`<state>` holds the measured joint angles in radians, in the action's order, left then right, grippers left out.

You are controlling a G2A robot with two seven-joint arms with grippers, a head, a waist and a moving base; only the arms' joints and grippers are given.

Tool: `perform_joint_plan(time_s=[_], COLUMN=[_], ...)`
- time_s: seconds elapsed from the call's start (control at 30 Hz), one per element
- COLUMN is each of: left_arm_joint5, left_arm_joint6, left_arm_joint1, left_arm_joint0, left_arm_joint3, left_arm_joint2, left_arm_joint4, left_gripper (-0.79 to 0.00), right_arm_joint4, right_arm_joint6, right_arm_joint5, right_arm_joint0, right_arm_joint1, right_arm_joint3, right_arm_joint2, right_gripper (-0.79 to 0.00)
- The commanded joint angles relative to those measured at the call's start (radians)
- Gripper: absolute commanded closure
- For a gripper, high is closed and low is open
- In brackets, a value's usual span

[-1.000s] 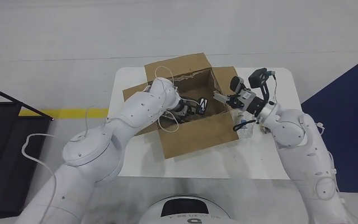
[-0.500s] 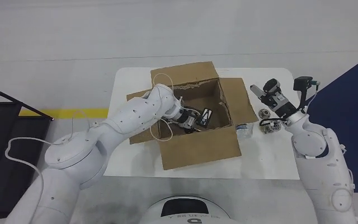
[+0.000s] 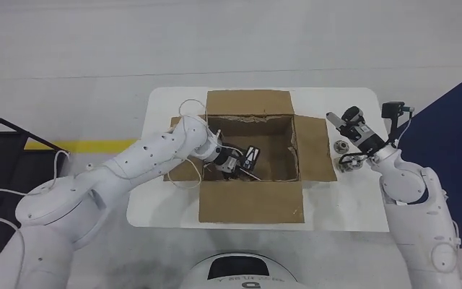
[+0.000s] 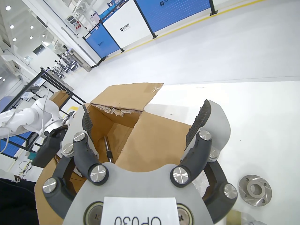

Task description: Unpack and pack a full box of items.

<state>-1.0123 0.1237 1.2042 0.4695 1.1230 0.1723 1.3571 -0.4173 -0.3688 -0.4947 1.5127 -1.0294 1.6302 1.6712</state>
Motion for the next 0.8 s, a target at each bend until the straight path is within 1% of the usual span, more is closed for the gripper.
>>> perform_joint_plan(time_s=[0.0,0.63,0.77], left_arm_joint5=[0.000,0.000,0.000], left_arm_joint6=[0.000,0.000,-0.046], left_arm_joint1=[0.000,0.000,-0.009], left_arm_joint0=[-0.001,-0.001,0.001], left_arm_joint3=[0.000,0.000,0.034], left_arm_joint2=[0.000,0.000,-0.001], left_arm_joint4=[0.004,0.004,0.068], left_gripper=[-0.785,-0.785,-0.785], right_arm_joint4=[0.000,0.000,0.000], right_arm_joint6=[-0.001,-0.001,-0.001], right_arm_joint5=[0.000,0.000,0.000], right_arm_joint0=[0.000,0.000,0.000], right_arm_joint1=[0.000,0.000,0.000], right_arm_joint3=[0.000,0.000,0.000], right_arm_joint2=[-0.001,-0.001,-0.001], right_gripper=[-0.785,-0.785,-0.785])
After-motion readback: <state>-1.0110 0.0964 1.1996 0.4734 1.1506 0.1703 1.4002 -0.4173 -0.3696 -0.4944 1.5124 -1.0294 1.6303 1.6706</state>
